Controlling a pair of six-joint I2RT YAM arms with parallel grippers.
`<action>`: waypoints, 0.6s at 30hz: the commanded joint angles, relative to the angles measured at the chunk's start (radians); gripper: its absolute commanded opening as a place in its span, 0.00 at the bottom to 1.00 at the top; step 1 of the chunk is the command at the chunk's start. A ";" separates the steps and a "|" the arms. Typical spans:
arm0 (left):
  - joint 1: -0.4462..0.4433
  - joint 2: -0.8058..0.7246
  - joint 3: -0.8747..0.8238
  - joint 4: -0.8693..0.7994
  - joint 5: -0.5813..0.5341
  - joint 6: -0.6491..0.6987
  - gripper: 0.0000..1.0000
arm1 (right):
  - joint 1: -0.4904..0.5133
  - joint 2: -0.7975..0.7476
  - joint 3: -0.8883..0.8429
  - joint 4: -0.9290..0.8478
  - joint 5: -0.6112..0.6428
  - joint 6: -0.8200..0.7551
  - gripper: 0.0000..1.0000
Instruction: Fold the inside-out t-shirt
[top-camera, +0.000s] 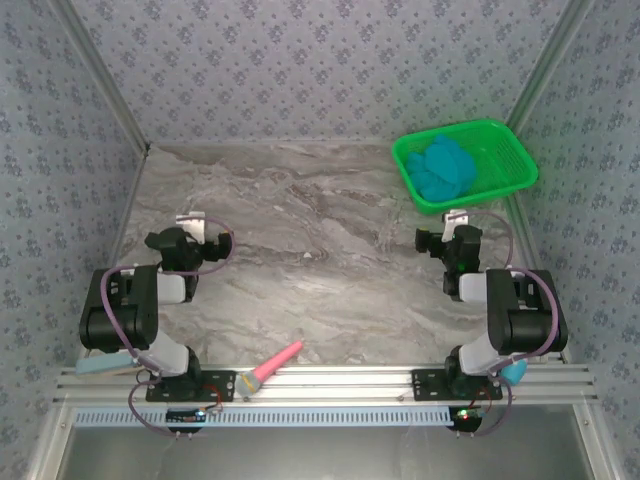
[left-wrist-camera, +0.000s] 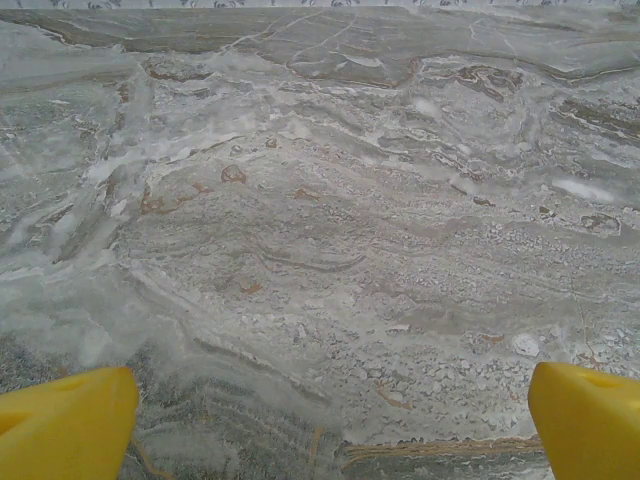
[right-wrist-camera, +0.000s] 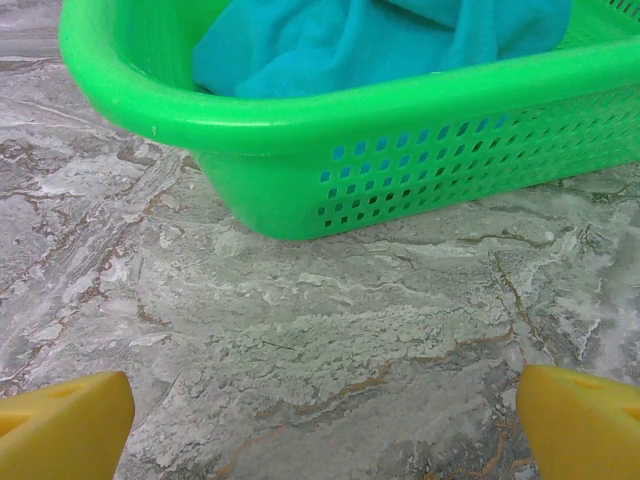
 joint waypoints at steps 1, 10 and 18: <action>0.007 -0.014 0.001 0.033 0.026 0.012 1.00 | -0.001 0.004 0.013 0.020 0.015 -0.008 1.00; 0.008 -0.015 0.001 0.035 0.026 0.012 1.00 | -0.001 0.004 0.013 0.020 0.015 -0.010 1.00; -0.005 -0.011 0.029 -0.012 -0.162 -0.044 1.00 | -0.002 0.005 0.012 0.022 0.011 -0.008 1.00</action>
